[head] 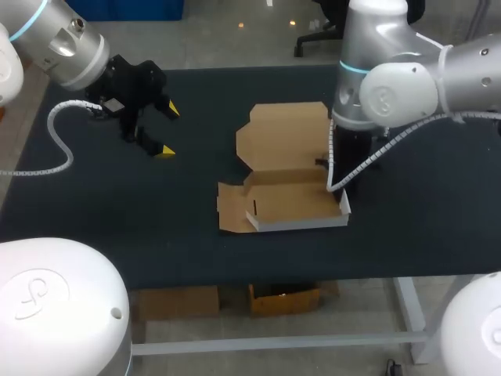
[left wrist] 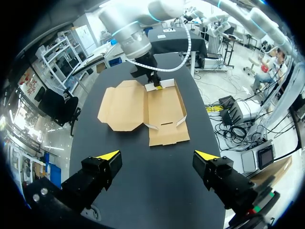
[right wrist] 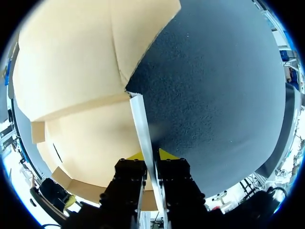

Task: Assemble the packaging by folding the flat box into shape, placing the metal phone stand inside, and closing the box properly

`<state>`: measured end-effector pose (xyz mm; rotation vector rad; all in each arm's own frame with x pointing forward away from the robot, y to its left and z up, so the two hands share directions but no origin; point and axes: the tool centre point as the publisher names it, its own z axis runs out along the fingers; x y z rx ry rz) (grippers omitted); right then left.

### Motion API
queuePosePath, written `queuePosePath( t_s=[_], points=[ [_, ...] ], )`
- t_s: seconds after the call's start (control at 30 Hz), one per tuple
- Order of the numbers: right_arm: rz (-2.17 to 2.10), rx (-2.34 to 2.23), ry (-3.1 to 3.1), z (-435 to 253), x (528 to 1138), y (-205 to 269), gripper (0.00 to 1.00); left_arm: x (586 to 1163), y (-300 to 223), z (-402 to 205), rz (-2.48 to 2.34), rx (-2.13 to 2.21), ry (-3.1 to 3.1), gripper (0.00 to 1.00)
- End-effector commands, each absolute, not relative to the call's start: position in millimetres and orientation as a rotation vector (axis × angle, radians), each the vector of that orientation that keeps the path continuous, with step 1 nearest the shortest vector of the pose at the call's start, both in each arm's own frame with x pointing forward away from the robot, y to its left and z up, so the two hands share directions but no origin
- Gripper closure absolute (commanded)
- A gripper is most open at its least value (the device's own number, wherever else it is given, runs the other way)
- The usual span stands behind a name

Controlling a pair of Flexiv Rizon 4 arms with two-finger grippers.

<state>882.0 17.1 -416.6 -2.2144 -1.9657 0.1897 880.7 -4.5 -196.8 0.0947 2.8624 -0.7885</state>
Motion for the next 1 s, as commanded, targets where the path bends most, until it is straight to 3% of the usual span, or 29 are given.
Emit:
queuePosePath(
  t_s=[0.03,0.23,0.77,1.0],
  points=[
    [0.160,-2.244,-1.980,-416.1,878.9,18.0,0.89,880.1,-4.3,-196.0,-0.783,0.094,2.864,0.00],
    [0.117,-2.269,-1.982,-416.9,882.3,19.5,0.85,880.1,-4.3,-196.0,-0.783,0.094,2.864,0.00],
    [0.097,-2.330,-1.989,-414.6,883.5,24.3,0.91,880.1,-4.3,-196.0,-0.783,0.094,2.864,0.00],
    [0.097,-2.334,-1.988,-413.9,883.3,24.9,0.86,880.1,-4.3,-196.0,-0.783,0.094,2.864,0.00]
  ],
)
